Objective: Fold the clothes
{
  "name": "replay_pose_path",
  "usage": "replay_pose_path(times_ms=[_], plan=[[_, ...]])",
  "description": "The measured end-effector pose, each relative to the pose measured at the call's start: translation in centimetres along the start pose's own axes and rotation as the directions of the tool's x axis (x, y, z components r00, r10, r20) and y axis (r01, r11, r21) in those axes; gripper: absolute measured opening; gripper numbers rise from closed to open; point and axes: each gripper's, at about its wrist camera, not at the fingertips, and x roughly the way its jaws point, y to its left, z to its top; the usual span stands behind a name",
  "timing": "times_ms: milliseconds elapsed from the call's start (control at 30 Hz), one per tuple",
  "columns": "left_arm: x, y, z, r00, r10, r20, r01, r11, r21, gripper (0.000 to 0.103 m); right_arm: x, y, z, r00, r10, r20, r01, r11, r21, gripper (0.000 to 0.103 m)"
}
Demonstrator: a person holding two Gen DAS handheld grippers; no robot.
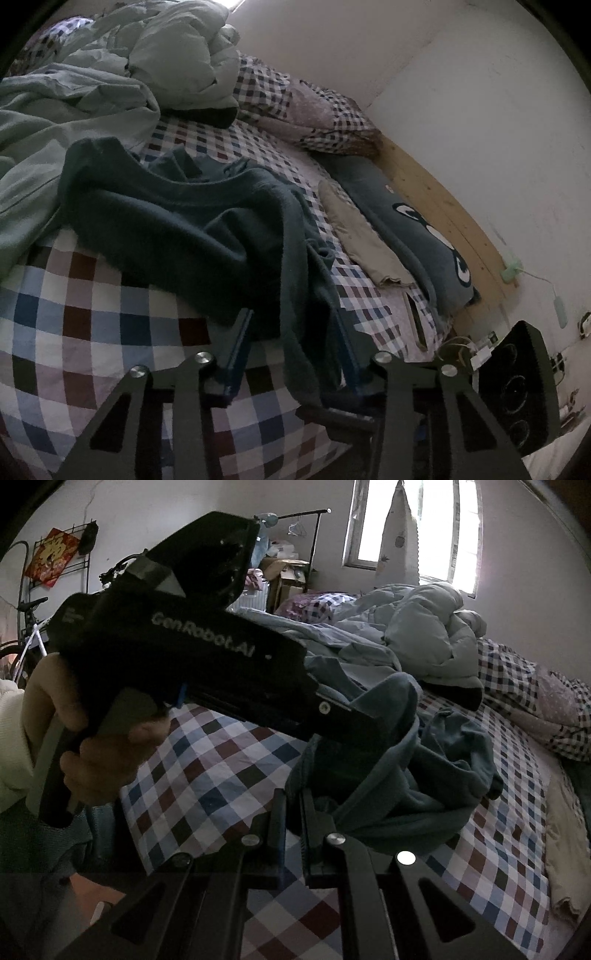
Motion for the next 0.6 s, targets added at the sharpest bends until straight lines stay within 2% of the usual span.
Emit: replay_pose_path(times_ms=[33,67,100,133,400,467,533,600], plan=[[0.1,0.1,0.0,1.0,0.008,-0.005,-0.008,1.0,-0.005,0.029,0.0,0.1,0.0,1.0,-0.001,0.0,0.001,1.0,-0.001,0.006],[0.3,0.2,0.0,1.0,0.019,-0.012,-0.019,1.0,-0.01,0.016,-0.1,0.2,0.0,1.0,-0.002,0.001,0.002,1.0,-0.003,0.006],[0.3,0.3,0.0,1.0,0.025,-0.013,-0.026,1.0,-0.016,0.008,-0.1,0.3,0.0,1.0,-0.003,0.001,0.003,1.0,-0.005,0.006],[0.2,0.4,0.0,1.0,0.025,-0.007,-0.025,0.999,-0.026,0.005,-0.1,0.3,0.0,1.0,-0.004,0.0,0.004,1.0,-0.006,0.006],[-1.2,1.8,0.0,0.997,0.059,0.051,-0.054,0.994,-0.092,0.002,-0.5,-0.7,0.2,0.999,-0.005,0.031,0.004,0.999,0.039,0.013],[-1.7,2.3,-0.1,0.995,0.075,0.069,-0.067,0.991,-0.113,0.002,-0.9,-1.4,0.3,0.999,0.004,0.049,-0.008,0.997,0.072,0.02],[-2.3,2.8,0.0,0.992,0.088,0.087,-0.076,0.989,-0.129,0.002,-1.4,-2.2,0.3,0.998,0.012,0.067,-0.02,0.994,0.108,0.035],[-2.9,3.2,0.0,0.99,0.092,0.102,-0.077,0.986,-0.145,0.002,-1.9,-3.2,0.4,0.996,0.017,0.089,-0.03,0.988,0.153,0.041]])
